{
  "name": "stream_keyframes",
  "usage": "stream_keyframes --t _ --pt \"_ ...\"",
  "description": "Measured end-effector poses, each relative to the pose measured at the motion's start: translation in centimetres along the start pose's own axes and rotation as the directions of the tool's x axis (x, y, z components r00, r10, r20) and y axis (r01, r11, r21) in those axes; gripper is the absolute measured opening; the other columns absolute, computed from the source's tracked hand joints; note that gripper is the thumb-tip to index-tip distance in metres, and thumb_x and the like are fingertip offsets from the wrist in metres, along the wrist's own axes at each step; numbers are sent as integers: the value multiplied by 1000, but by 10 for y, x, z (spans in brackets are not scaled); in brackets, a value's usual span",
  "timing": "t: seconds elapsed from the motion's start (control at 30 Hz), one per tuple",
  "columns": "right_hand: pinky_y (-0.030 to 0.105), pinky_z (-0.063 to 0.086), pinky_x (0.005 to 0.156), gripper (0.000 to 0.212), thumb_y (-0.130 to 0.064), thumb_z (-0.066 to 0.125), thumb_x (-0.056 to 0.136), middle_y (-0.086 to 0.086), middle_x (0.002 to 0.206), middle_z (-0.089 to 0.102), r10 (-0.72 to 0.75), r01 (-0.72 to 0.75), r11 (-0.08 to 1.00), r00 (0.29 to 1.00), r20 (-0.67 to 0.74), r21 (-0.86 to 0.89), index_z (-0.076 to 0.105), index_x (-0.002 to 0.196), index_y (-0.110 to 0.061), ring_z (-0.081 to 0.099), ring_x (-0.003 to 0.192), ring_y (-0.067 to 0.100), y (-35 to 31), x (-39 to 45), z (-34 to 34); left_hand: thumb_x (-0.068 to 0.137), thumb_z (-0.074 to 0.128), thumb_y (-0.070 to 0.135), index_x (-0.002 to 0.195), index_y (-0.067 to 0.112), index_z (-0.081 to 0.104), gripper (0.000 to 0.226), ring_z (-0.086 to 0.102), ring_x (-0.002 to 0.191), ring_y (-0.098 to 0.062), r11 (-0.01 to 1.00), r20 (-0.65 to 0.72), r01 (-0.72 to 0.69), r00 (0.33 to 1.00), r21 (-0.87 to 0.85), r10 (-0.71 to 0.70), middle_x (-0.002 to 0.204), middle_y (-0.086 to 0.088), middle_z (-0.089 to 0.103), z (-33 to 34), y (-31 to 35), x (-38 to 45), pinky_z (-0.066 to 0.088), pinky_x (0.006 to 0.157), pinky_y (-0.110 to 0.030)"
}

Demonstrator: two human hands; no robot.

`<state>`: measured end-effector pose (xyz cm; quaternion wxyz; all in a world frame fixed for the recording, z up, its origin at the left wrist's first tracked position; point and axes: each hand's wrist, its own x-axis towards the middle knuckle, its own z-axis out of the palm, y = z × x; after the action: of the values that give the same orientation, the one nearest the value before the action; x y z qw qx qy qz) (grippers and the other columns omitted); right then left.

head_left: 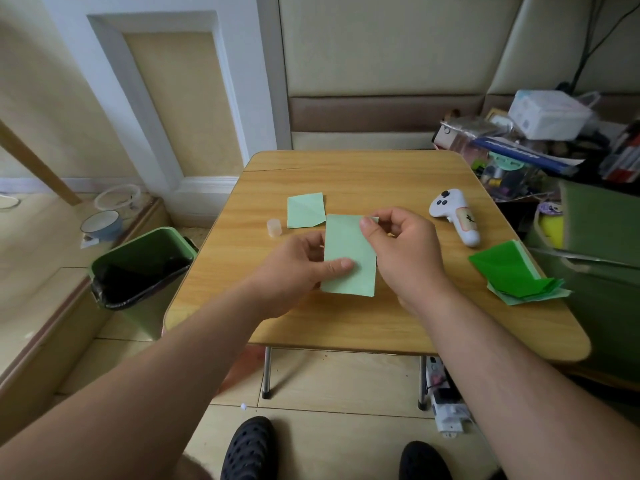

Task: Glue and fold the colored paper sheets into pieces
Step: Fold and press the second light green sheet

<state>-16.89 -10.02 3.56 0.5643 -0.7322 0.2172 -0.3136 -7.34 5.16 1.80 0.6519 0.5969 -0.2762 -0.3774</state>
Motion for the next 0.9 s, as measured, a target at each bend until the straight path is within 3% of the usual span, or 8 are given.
stream_keyframes --t 0.13,0.23,0.33,0.47,0.53,0.63,0.77,0.9 --pt "29 55 70 9 -24 74 96 -4 85 75 41 -37 996 998 -48 86 74 87 -24 68 80 9 -6 4 2 85 83 8 109 12 73 26 71 100 -16 954 125 -12 992 299 -26 107 -1 78 1 -4 -8 53 92 -30" --pt "22 50 65 14 -20 73 97 -5 78 70 47 -32 987 994 -95 154 72 83 -23 61 71 4 -9 10 3 81 84 -2 92 11 68 24 65 80 -11 949 150 8 987 315 -58 84 -1 72 5 -6 -14 52 81 -24" --pt "26 50 65 14 -20 72 97 1 80 70 37 -16 984 993 -109 180 71 83 -22 60 72 7 -10 14 3 75 92 10 104 18 68 38 64 87 -14 973 211 -2 976 232 -49 94 -5 68 1 1 -18 50 84 -25" --pt "33 51 70 16 -23 72 96 -1 83 71 -2 21 985 994 -107 172 71 81 -26 62 78 12 -9 14 4 66 93 52 139 11 55 92 65 104 -21 997 239 71 969 -14 -66 119 -5 64 -7 7 -17 53 88 -28" --pt "35 53 73 16 -23 72 96 -9 80 70 -17 32 987 995 -102 156 71 81 -27 63 79 10 -10 13 6 79 86 44 138 10 57 74 68 102 -20 993 150 56 988 -103 -40 120 -5 69 -4 7 -14 55 85 -27" --pt "34 54 74 15 -22 71 96 -12 77 69 -29 45 989 994 -107 144 71 81 -25 63 78 9 -11 11 5 86 75 15 121 11 68 37 68 90 -18 1000 41 1 999 -20 0 106 -7 74 1 9 -12 56 77 -24" --pt "26 51 66 15 -19 74 95 -11 71 69 -25 43 985 994 -108 165 72 80 -23 61 70 6 -15 10 6 83 77 1 115 3 71 33 67 81 -15 995 41 -41 998 92 37 97 -9 74 -4 5 -11 55 72 -25" --pt "32 53 63 12 -18 75 93 -8 72 68 -28 45 988 993 -113 147 71 96 -30 64 68 8 -16 8 7 76 80 4 116 -5 68 43 64 78 -17 990 33 -76 997 122 72 93 -13 71 -4 5 -11 55 70 -26"
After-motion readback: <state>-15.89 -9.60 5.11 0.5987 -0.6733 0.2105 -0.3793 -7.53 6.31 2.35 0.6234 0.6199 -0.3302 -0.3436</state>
